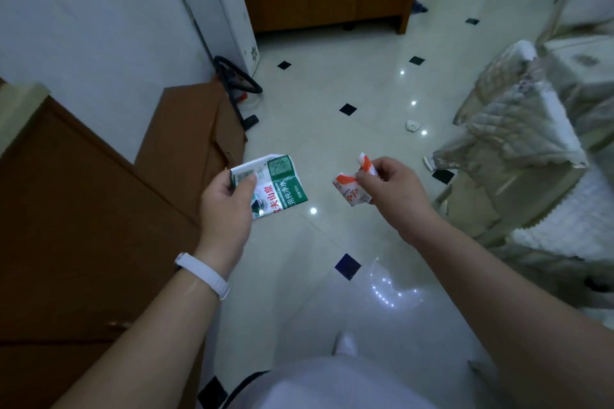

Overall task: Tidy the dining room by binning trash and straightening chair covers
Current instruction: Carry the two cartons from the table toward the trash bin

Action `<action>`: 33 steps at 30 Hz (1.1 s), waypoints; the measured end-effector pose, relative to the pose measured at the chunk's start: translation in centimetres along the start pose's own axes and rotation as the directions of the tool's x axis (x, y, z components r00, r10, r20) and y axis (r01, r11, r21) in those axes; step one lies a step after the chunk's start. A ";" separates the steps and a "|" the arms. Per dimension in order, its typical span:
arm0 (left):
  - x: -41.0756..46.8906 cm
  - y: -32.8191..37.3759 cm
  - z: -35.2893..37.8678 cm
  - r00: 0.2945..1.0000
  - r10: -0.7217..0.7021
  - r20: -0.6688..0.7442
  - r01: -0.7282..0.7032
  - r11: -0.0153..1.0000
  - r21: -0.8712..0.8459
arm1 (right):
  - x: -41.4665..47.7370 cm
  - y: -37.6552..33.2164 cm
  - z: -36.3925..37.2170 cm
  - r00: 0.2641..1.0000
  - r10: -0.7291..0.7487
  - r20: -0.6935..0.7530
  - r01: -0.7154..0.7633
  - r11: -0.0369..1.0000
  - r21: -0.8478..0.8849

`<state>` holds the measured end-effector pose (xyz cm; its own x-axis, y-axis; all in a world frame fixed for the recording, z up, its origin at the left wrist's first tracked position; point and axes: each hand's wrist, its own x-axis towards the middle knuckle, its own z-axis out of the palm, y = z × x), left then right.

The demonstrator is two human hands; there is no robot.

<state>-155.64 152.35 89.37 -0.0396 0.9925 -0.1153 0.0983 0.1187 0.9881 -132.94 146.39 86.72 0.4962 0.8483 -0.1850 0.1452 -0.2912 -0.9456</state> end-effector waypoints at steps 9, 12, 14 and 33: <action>11.5 -1.0 4.4 0.994 -0.043 0.096 0.046 0.998 -0.031 | 8.5 0.5 1.1 0.990 0.079 -0.116 -0.082 0.996 -0.018; 16.9 -1.4 5.6 0.986 -0.071 0.149 0.076 0.997 -0.029 | 12.4 -0.6 2.6 0.984 0.084 -0.157 -0.092 0.995 -0.044; 20.9 -1.6 6.4 0.978 -0.085 0.190 0.090 0.996 -0.020 | 15.4 -1.7 3.7 0.975 0.082 -0.205 -0.095 0.994 -0.052; 49.6 2.6 13.6 0.897 -0.084 0.434 0.074 0.996 0.039 | 37.1 -10.0 11.5 0.898 0.118 -0.424 -0.173 0.980 -0.094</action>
<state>-143.82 202.27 84.87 0.3877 0.8924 -0.2309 0.1342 0.1932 0.9719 -125.82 185.82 86.28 0.8258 0.5397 -0.1637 0.1371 -0.4736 -0.8700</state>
